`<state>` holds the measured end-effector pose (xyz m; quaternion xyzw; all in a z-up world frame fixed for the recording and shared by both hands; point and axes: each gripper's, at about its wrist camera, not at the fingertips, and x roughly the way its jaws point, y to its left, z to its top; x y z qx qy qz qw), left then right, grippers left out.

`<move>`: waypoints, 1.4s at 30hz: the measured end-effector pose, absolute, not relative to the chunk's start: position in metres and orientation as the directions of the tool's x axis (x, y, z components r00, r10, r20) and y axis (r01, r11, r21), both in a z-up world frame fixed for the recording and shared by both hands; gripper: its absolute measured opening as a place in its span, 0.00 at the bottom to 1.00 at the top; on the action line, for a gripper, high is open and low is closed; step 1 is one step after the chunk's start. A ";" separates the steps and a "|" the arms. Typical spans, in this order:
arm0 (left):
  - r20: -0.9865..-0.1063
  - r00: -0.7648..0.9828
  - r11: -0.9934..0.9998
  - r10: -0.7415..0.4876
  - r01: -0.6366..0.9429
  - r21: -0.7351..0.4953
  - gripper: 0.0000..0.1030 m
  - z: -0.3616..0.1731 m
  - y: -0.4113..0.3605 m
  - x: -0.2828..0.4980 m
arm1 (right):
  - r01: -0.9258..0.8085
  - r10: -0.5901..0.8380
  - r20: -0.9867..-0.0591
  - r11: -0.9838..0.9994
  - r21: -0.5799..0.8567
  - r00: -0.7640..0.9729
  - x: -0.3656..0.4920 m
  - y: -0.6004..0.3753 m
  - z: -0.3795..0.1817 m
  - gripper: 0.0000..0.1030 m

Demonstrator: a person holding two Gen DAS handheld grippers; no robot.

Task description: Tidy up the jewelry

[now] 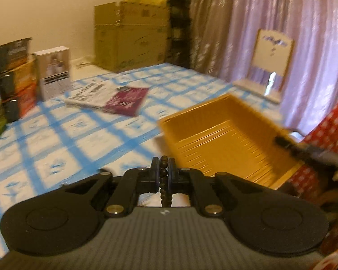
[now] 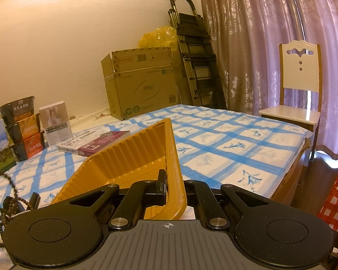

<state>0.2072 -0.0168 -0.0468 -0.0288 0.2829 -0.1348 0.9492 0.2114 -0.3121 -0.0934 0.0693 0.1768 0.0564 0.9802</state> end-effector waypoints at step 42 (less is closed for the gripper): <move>-0.630 0.749 0.975 -0.206 0.106 -0.193 0.18 -0.087 0.005 0.176 | -0.088 0.136 -0.342 0.984 0.152 0.930 0.211 -0.308 -0.092 0.06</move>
